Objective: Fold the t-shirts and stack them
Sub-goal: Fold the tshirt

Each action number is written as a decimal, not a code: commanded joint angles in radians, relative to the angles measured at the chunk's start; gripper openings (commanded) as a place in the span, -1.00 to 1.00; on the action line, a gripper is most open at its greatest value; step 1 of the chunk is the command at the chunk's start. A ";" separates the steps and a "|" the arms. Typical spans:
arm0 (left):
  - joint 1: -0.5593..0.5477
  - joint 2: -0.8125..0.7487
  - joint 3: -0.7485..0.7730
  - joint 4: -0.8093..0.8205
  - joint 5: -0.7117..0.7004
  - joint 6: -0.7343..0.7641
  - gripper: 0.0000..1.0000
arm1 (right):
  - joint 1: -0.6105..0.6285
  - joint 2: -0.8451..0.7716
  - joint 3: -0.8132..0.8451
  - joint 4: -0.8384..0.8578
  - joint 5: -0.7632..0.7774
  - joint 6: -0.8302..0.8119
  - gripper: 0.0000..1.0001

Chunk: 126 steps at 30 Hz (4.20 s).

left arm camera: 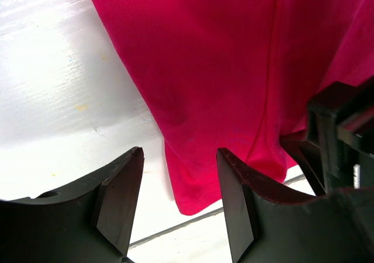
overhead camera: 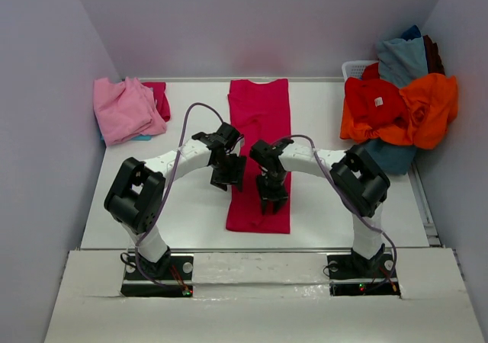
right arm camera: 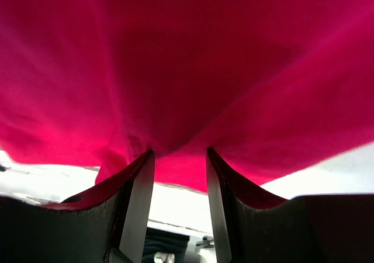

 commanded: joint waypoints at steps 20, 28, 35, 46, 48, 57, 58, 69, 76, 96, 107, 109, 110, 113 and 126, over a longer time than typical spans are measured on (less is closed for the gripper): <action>0.004 -0.048 0.023 -0.041 -0.052 -0.017 0.27 | 0.042 0.113 0.225 -0.019 -0.014 -0.023 -0.07; 0.004 -0.071 0.003 -0.069 -0.066 0.004 0.27 | 0.042 -0.008 0.098 -0.032 0.018 0.013 -0.02; 0.013 -0.160 -0.167 -0.006 -0.040 -0.048 0.29 | 0.042 -0.181 -0.115 0.060 0.026 0.090 0.19; 0.013 -0.272 -0.376 0.080 0.068 -0.104 0.30 | 0.042 -0.264 -0.342 0.263 -0.080 0.164 0.27; 0.029 -0.293 -0.370 0.079 0.053 -0.111 0.34 | 0.042 -0.287 -0.399 0.300 -0.079 0.187 0.32; 0.157 -0.359 -0.476 0.169 0.232 -0.163 0.47 | 0.042 -0.388 -0.513 0.432 -0.045 0.277 0.48; 0.170 -0.361 -0.483 0.189 0.252 -0.167 0.47 | 0.042 -0.391 -0.517 0.438 -0.039 0.285 0.48; 0.262 -0.392 -0.666 0.344 0.496 -0.273 0.47 | 0.022 -0.516 -0.675 0.551 -0.020 0.498 0.49; 0.271 -0.428 -0.744 0.434 0.545 -0.347 0.48 | 0.022 -0.689 -0.813 0.547 0.050 0.616 0.49; 0.325 -0.395 -0.773 0.534 0.562 -0.431 0.48 | 0.022 -0.663 -0.958 0.925 0.055 0.702 0.47; 0.346 -0.280 -0.767 0.571 0.572 -0.399 0.48 | 0.022 -0.691 -0.996 0.879 0.044 0.751 0.45; 0.346 -0.260 -0.764 0.577 0.577 -0.394 0.47 | 0.022 -0.680 -0.984 0.850 0.041 0.747 0.45; 0.346 -0.252 -0.761 0.576 0.577 -0.391 0.47 | 0.022 -0.671 -0.978 0.842 0.040 0.745 0.44; 0.346 -0.228 -0.743 0.567 0.565 -0.371 0.46 | 0.022 -0.635 -0.959 0.850 0.027 0.741 0.39; 0.356 -0.181 -0.737 0.566 0.576 -0.345 0.38 | 0.022 -0.579 -0.999 0.913 -0.013 0.790 0.09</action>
